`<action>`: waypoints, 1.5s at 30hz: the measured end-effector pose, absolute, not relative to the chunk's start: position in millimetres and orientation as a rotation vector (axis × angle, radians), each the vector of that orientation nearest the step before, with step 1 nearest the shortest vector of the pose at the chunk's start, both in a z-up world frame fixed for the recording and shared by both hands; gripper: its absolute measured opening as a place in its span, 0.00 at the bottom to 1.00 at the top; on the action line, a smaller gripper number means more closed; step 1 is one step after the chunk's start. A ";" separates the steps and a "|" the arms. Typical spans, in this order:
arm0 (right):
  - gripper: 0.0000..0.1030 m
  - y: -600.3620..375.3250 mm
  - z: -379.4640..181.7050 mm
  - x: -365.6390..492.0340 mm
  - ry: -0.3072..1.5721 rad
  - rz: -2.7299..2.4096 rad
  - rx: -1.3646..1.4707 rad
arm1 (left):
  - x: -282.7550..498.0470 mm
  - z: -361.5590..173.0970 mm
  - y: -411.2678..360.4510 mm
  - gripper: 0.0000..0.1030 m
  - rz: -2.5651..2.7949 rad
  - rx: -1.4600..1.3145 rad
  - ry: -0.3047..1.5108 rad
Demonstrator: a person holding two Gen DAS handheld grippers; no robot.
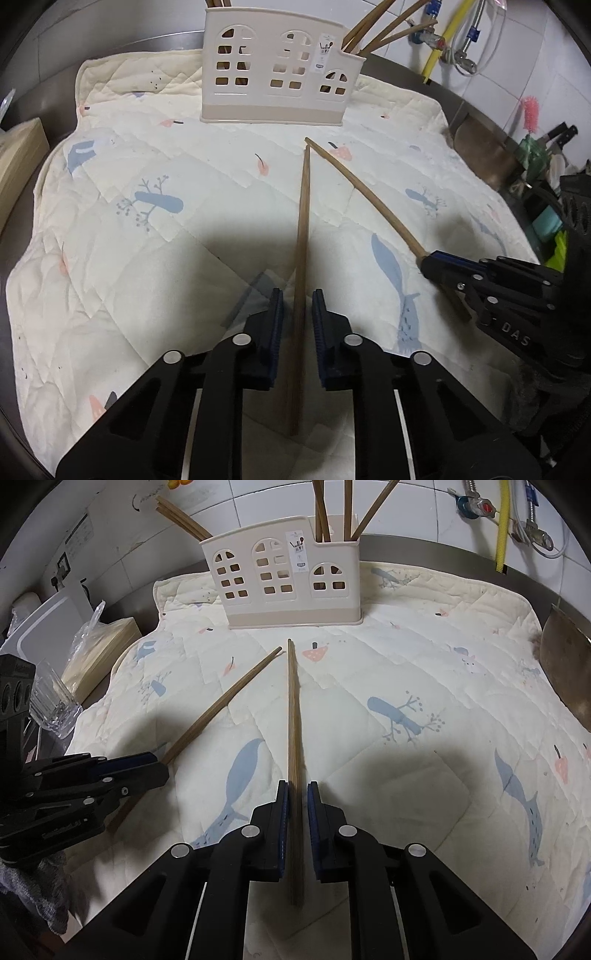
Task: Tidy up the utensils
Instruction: 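Close the left tool on its chopstick and lift while the right tool grasps and lifts its own, then carry the left tool's chopstick up over the holder while the right tool carries its own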
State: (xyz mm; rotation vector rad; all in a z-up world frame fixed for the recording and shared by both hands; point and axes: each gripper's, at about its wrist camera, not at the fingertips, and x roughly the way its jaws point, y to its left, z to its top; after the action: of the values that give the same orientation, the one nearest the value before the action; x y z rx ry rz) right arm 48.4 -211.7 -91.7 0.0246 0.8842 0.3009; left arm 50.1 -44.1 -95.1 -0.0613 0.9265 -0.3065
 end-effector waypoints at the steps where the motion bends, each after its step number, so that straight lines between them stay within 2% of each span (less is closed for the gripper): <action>1: 0.10 -211.4 -92.0 48.1 0.883 0.301 0.024 | 50.6 -94.9 -45.1 0.12 -0.302 -0.052 0.926; 4: 0.11 -211.3 -92.7 47.5 0.880 0.305 0.017 | 50.7 -93.8 -45.9 0.06 -0.294 -0.043 0.927; 7: 0.11 -211.1 -92.8 46.1 0.873 0.307 0.008 | 50.7 -89.9 -44.8 0.05 -0.301 -0.056 0.925; 14: 0.07 -211.7 -84.8 43.3 0.841 0.306 -0.010 | 47.6 -64.1 -40.6 0.05 -0.317 -0.059 0.878; 22: 0.05 -218.4 -46.5 37.0 0.726 0.322 -0.003 | 49.6 -25.7 -35.3 0.05 -0.320 -0.051 0.792; 35: 0.10 -210.6 -90.8 42.1 0.859 0.322 -0.008 | 57.5 -13.5 -31.5 0.05 -0.320 -0.054 0.763; 45: 0.09 -197.9 -95.0 40.1 0.842 0.307 -0.130 | 62.8 -4.9 -34.4 0.05 -0.334 -0.047 0.747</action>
State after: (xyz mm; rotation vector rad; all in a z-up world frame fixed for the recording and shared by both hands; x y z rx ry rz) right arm 40.1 -197.9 -95.0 -0.1295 0.8425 0.3070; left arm 62.8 -34.4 -4.9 -0.0467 0.7474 -0.3336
